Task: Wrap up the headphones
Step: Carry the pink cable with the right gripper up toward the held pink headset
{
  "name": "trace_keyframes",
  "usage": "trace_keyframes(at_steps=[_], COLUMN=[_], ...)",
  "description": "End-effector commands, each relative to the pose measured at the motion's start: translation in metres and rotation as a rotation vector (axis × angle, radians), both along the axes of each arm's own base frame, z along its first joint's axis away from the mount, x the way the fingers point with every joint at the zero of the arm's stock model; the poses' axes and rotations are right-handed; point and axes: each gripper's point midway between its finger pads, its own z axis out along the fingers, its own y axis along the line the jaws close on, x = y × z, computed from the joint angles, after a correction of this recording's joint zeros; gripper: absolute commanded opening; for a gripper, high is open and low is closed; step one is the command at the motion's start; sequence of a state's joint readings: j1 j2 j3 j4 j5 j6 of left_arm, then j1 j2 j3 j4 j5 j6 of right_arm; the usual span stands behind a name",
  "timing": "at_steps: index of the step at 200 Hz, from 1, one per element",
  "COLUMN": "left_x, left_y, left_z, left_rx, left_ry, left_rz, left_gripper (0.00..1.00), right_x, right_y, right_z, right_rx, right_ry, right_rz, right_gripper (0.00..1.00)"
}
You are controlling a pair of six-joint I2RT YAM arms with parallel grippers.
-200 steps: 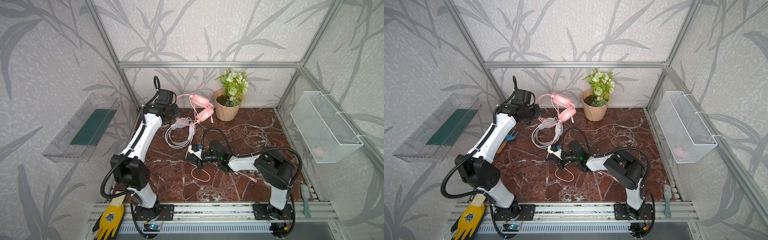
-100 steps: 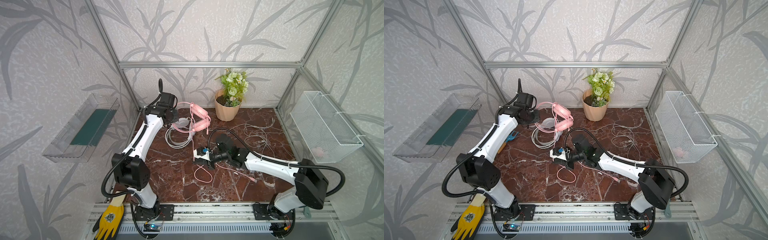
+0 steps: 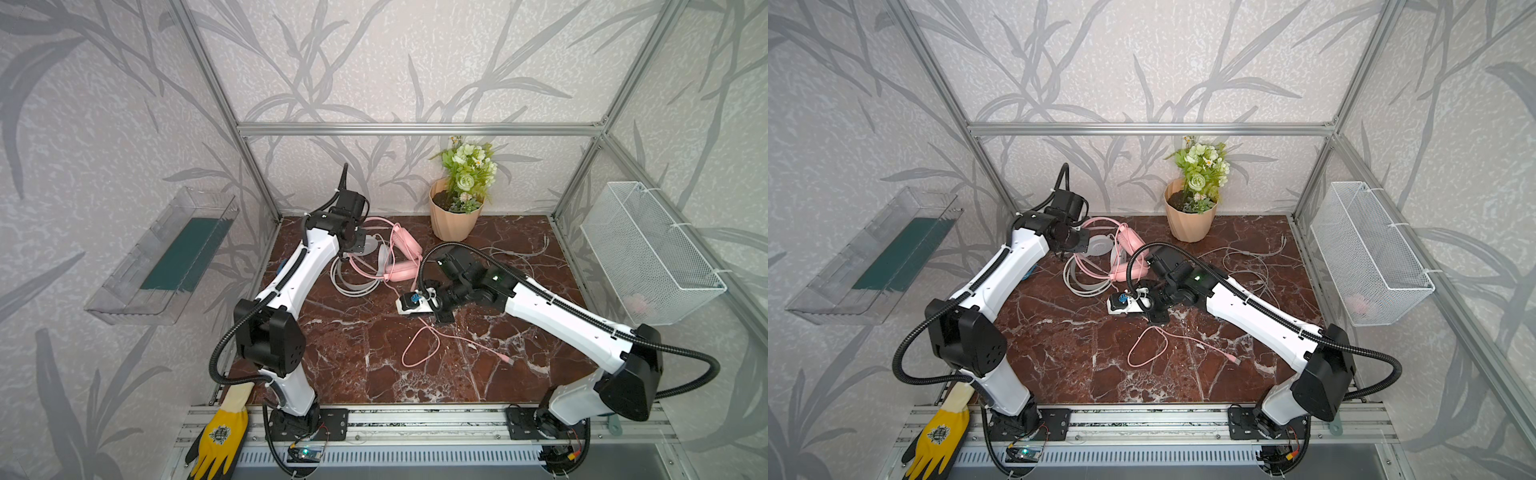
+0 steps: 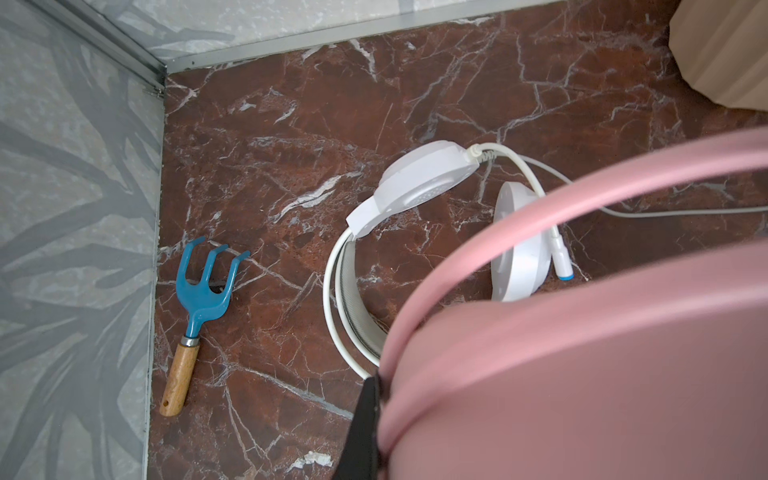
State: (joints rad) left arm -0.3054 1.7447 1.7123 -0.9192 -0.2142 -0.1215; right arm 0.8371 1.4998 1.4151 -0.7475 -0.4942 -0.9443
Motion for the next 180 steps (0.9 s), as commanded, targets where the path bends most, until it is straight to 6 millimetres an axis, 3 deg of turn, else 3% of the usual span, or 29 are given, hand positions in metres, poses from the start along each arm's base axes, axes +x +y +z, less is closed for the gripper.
trace_keyframes(at_steps=[1, 75, 180], left_x=[0.006, 0.0, -0.013], left_y=[-0.002, -0.02, -0.052], left_z=[0.013, 0.002, -0.015], left_rx=[0.052, 0.04, -0.004], left_ry=[-0.027, 0.019, 0.09], left_rz=[-0.041, -0.147, -0.299], left_gripper=[0.0, 0.0, 0.0], right_x=[0.004, 0.047, 0.102], right_y=[-0.024, -0.047, -0.033], right_z=[-0.003, -0.005, 0.023], right_rx=[-0.128, -0.314, -0.253], right_ry=[-0.095, -0.381, -0.753], right_rz=[0.02, 0.026, 0.058], right_gripper=[0.0, 0.0, 0.0])
